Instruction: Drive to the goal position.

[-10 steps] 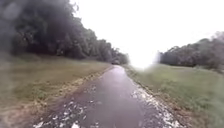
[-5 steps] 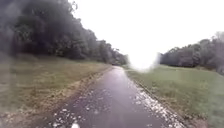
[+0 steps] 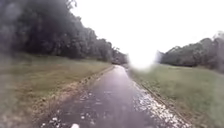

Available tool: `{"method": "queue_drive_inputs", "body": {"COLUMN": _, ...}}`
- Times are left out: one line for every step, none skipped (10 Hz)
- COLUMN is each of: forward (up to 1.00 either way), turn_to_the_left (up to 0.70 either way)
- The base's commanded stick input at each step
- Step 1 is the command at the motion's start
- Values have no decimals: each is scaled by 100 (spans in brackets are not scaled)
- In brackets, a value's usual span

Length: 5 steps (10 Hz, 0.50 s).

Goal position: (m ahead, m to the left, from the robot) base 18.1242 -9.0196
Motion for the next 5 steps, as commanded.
{"method": "queue_drive_inputs", "body": {"forward": 50, "turn_to_the_left": 0}}
{"method": "queue_drive_inputs", "body": {"forward": 50, "turn_to_the_left": 0}}
{"method": "queue_drive_inputs", "body": {"forward": 50, "turn_to_the_left": 0}}
{"method": "queue_drive_inputs", "body": {"forward": 50, "turn_to_the_left": 0}}
{"method": "queue_drive_inputs", "body": {"forward": 50, "turn_to_the_left": -28}}
